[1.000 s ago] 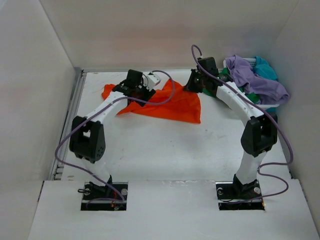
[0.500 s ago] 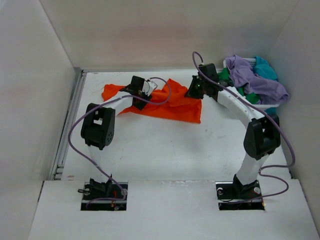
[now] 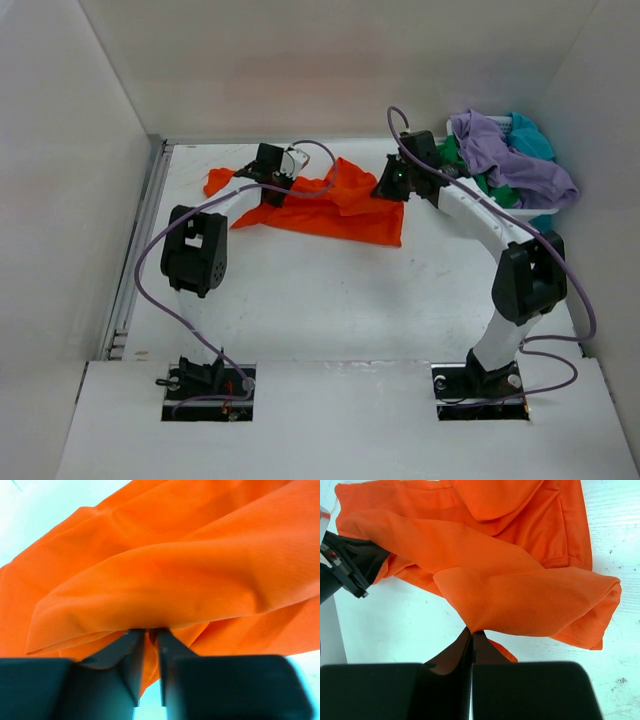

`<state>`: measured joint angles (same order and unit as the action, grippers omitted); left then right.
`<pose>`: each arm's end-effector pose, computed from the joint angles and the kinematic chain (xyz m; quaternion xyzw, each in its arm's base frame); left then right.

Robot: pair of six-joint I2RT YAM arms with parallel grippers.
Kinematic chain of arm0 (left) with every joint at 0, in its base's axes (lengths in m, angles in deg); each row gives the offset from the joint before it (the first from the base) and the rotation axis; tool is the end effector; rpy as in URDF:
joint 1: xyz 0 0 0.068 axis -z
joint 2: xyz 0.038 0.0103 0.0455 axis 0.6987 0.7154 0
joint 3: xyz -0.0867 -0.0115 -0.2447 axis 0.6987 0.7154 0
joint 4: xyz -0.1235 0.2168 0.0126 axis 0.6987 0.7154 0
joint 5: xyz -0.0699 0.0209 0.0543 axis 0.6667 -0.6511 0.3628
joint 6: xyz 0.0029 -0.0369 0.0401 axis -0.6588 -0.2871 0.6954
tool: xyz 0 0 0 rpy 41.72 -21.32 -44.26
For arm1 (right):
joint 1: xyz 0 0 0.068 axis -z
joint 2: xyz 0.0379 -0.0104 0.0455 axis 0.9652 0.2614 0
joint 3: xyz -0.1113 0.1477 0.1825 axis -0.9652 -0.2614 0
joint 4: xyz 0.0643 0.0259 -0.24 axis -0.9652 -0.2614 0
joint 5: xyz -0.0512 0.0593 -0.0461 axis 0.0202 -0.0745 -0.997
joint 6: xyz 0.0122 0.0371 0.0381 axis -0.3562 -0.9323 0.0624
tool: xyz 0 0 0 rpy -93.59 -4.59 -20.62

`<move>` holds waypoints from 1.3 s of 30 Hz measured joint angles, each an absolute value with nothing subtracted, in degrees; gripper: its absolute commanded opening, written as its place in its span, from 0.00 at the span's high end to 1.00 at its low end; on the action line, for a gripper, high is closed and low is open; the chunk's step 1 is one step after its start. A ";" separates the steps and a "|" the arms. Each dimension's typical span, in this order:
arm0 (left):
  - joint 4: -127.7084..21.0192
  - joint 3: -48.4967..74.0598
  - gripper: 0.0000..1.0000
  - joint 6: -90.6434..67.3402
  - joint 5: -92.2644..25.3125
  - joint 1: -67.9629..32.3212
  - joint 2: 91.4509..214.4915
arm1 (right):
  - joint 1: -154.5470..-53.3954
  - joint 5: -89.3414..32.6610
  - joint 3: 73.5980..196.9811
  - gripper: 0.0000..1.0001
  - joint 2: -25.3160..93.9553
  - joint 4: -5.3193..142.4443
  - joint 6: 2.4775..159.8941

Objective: Fold and stack the t-shirts
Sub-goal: Flatten out the tshirt

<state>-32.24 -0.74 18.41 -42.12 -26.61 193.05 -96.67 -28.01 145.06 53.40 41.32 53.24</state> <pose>0.4119 -0.1313 0.1930 0.2897 0.8901 0.0055 0.3518 0.3559 0.1479 0.2843 0.0752 0.9108 0.2461 0.3229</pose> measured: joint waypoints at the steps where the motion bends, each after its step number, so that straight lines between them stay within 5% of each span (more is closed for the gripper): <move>1: -32.17 -0.76 0.94 18.23 -41.99 -26.74 193.09 | -96.67 -28.01 145.00 1.00 53.33 41.32 53.26; 10: -26.58 -0.21 0.98 19.54 -39.58 -30.23 189.35 | -94.46 -27.99 140.67 1.00 48.61 41.30 53.24; 17: -12.65 7.87 0.90 37.45 -29.99 -51.68 160.00 | -90.37 -28.65 129.74 1.00 33.55 39.42 53.15; 21: -5.90 15.24 0.67 46.93 -28.81 -58.04 152.44 | -94.44 -28.45 122.24 1.00 29.60 38.72 51.60; 22: -4.54 18.04 0.50 49.49 -28.50 -58.69 151.56 | -95.88 -28.39 119.10 1.00 28.53 38.57 50.59; 26: 3.74 28.66 0.41 57.51 -28.17 -60.05 150.75 | -99.16 -28.15 112.14 1.00 27.06 37.69 47.90; 30: 4.18 30.21 0.39 58.08 -28.74 -56.27 148.28 | -100.06 -27.95 109.52 1.00 26.78 38.18 46.11; 39: -7.52 46.12 0.32 58.21 -36.44 -28.99 144.87 | -100.03 -27.95 107.77 1.00 24.37 41.76 45.46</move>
<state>-7.52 46.12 58.21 -36.44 -28.99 144.87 -100.03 -27.95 107.77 24.37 41.76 45.46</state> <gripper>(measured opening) 0.668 0.009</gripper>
